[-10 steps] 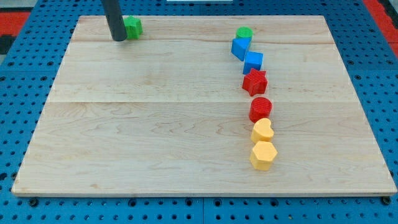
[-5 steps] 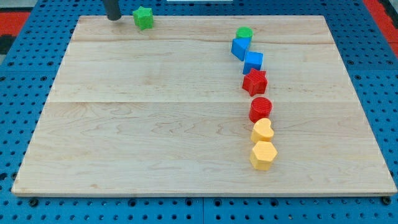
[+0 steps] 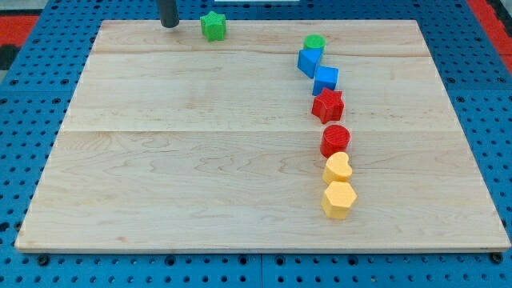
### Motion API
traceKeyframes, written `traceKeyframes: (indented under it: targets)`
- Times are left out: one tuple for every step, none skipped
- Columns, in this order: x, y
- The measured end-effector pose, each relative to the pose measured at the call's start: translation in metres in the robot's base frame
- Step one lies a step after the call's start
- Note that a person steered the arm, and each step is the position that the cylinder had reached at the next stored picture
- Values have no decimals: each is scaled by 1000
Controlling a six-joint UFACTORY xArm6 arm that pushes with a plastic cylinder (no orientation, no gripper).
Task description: Place the green star above the green circle
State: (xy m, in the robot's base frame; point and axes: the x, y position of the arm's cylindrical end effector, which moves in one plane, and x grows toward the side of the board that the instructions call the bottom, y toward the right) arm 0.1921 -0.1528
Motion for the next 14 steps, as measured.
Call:
traceKeyframes:
  targets:
    - [4, 46]
    - [2, 113]
    - [2, 144]
    - [2, 134]
    - [1, 57]
    - [21, 83]
    - [13, 153]
    - [11, 181]
    - [10, 173]
    - [9, 112]
    - [23, 100]
    - [24, 128]
    - [29, 158]
    - [38, 158]
